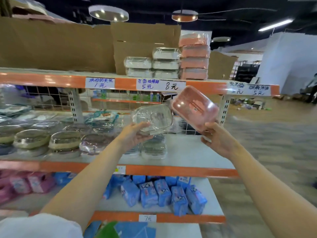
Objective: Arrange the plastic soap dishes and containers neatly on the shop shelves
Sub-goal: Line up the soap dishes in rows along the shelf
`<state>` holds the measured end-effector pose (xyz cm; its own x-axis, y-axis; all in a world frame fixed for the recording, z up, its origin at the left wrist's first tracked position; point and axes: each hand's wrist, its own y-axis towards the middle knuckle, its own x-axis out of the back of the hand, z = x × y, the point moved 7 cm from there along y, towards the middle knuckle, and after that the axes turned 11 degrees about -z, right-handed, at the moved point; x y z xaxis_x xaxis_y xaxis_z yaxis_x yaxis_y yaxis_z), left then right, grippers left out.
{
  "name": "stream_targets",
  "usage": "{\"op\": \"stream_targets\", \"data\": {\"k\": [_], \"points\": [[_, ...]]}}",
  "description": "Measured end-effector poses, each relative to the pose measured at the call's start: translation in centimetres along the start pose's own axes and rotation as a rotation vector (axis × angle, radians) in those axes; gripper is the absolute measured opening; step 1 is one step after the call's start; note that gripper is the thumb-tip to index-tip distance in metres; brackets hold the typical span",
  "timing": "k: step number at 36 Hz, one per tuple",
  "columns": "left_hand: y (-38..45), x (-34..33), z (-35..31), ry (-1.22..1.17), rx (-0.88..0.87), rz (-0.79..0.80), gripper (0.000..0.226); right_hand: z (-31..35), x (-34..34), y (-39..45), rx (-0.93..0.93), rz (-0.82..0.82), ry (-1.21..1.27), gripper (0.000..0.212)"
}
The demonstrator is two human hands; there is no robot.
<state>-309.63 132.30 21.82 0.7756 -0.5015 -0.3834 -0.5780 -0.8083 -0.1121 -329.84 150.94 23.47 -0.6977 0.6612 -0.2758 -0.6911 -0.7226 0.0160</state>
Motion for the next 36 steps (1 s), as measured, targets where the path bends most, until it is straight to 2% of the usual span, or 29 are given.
{"op": "stream_targets", "data": {"k": [1, 3, 4, 8, 11, 12, 18, 24, 32, 36], "points": [[0.5, 0.1, 0.6, 0.013, 0.012, -0.016, 0.091, -0.5, 0.3, 0.1, -0.003, 0.011, 0.011, 0.018], [1.4, 0.4, 1.7, 0.097, 0.029, -0.053, 0.06, -1.4, 0.6, 0.3, -0.017, 0.049, 0.031, 0.02], [1.7, 0.4, 2.3, 0.14, 0.037, -0.052, 0.052, -1.9, 0.7, 0.3, -0.033, 0.07, 0.031, 0.022], [3.7, 0.3, 4.7, 0.195, 0.092, -0.063, 0.077, -5.0, 2.6, 1.6, -0.136, 0.043, -0.017, 0.021], [5.7, 0.3, 6.5, 0.198, 0.124, -0.121, 0.126, -7.4, 4.4, 3.3, -0.22, -0.051, -0.024, 0.017], [6.3, 0.2, 7.0, 0.195, 0.126, -0.142, 0.132, -7.9, 4.8, 4.0, -0.238, -0.08, -0.014, 0.019], [9.6, -1.9, 10.0, 0.212, 0.15, -0.237, 0.106, -9.0, 7.3, 8.8, -0.261, -0.235, -0.002, 0.02], [13.3, -3.8, 12.3, 0.242, 0.134, -0.241, 0.075, -9.5, 10.3, 13.8, -0.251, -0.348, -0.042, 0.023], [20.3, -7.4, 15.5, 0.22, 0.133, -0.392, 0.097, -12.0, 15.6, 19.5, -0.238, -0.467, -0.251, 0.024], [21.3, -8.9, 17.7, 0.335, 0.149, -0.422, 0.092, -13.2, 17.1, 21.6, -0.246, -0.437, -0.288, 0.03]]}}
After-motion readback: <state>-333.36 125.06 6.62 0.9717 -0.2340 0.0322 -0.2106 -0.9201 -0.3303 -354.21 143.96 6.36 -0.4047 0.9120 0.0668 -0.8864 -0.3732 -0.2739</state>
